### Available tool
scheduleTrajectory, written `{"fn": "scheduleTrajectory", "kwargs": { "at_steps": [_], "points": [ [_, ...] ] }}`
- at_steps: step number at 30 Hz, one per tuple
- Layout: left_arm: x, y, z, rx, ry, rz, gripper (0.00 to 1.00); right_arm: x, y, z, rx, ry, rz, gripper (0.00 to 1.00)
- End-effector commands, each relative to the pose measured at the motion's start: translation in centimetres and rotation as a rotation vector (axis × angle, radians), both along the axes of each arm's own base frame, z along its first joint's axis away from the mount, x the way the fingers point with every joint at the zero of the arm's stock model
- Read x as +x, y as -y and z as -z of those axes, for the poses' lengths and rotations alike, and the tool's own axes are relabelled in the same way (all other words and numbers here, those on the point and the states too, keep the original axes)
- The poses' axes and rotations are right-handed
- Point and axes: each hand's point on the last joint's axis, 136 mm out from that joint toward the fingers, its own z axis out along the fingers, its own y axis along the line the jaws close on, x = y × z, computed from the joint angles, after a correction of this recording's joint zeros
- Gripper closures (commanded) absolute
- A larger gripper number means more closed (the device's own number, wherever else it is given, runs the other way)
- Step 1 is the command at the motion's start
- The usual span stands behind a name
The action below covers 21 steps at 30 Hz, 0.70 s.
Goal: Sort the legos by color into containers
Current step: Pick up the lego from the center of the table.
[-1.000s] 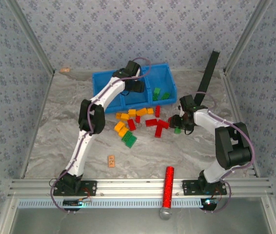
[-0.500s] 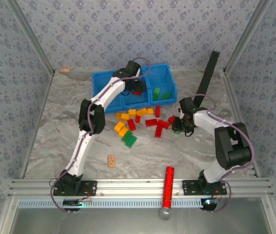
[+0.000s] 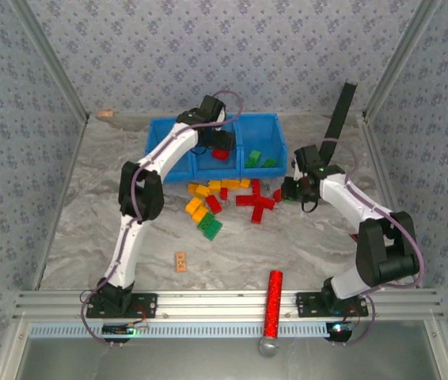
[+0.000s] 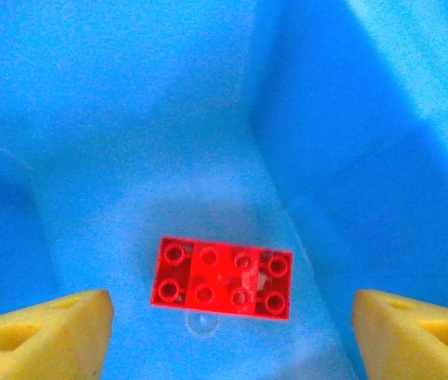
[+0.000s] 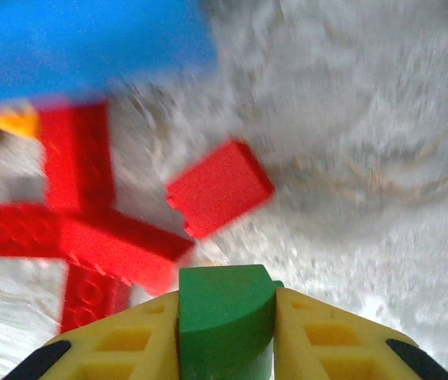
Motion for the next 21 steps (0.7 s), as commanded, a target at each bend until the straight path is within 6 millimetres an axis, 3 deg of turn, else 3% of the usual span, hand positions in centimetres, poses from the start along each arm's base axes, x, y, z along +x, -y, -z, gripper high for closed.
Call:
{"fn": "scheduleTrajectory", "kwargs": {
  "at_steps": [1, 5, 9, 17, 21],
  "points": [
    [-1.4, 1.1, -12.0, -0.126, 0.224, 0.081, 0.17, 2.2, -0.5, -3.4, -0.024, 0.07, -0.03, 0.71],
    [-2.5, 0.4, -11.3, -0.103, 0.208, 0.074, 0.17, 5.0, -2.3, -6.4, -0.023, 0.135, -0.074, 0.71],
    [-2.7, 0.3, -8.5, -0.098, 0.168, 0.058, 0.18, 5.8, -4.2, -7.0, -0.023, 0.149, -0.114, 0.71],
    [-1.8, -0.2, -3.7, -0.066, 0.11, 0.023, 0.2, 4.0, -4.9, -5.8, -0.028, 0.11, -0.125, 0.72],
    [-1.0, 0.1, -1.6, -0.06, 0.081, 0.011, 0.22, 3.4, -5.2, -6.1, -0.008, 0.112, -0.128, 0.72]
  ]
}}
